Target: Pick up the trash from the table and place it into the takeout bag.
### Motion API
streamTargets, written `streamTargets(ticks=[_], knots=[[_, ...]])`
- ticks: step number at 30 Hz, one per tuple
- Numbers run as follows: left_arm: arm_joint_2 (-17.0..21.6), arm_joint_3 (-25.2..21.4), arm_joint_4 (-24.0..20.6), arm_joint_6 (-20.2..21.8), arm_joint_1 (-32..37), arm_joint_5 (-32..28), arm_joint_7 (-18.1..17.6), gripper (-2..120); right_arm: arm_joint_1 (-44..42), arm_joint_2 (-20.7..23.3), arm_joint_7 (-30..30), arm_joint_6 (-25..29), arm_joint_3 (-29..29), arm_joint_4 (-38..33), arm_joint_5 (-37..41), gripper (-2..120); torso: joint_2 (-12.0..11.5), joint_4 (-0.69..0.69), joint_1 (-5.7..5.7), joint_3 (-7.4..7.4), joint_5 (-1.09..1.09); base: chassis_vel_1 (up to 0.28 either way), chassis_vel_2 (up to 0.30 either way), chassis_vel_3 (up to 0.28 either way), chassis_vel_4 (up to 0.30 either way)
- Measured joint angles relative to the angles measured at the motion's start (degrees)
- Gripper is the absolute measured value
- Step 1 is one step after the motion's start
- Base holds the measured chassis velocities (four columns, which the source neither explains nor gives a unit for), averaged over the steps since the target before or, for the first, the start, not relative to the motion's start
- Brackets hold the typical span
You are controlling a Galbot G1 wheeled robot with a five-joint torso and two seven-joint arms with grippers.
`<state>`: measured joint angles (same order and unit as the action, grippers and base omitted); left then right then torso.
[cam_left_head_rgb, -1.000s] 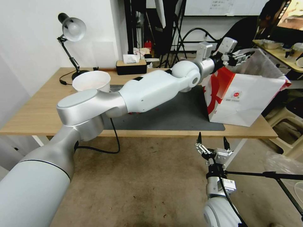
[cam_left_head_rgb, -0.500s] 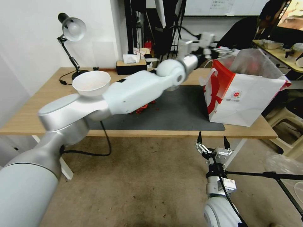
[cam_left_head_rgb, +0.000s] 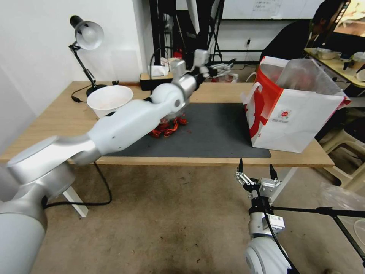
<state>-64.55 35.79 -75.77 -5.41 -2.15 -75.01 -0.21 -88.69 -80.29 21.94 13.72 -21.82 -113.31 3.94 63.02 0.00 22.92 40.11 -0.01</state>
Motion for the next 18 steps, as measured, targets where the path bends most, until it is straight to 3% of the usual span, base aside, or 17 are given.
streamTargets(ticks=[2,10,18], knots=[[0.7,-0.5,-0.5,0.0,0.7,0.2,0.0,100,0.0,0.0,0.0,0.0,0.0,0.0,0.0,100,0.0,0.0,0.0,0.0,0.01,0.0,0.0,0.0,0.0],[9.6,-6.6,-5.4,-0.2,7.9,1.9,0.1,100,0.0,0.1,0.0,-0.1,0.2,0.0,-0.1,100,0.0,0.02,0.0,0.0,0.0,0.0,0.0,0.0,0.0],[14.8,-12.0,-9.4,-0.4,14.1,3.9,0.3,100,0.2,0.0,-0.2,-0.3,0.6,0.2,-0.4,100,0.0,-0.01,0.0,-0.01,0.01,0.0,0.0,0.0,0.0]])
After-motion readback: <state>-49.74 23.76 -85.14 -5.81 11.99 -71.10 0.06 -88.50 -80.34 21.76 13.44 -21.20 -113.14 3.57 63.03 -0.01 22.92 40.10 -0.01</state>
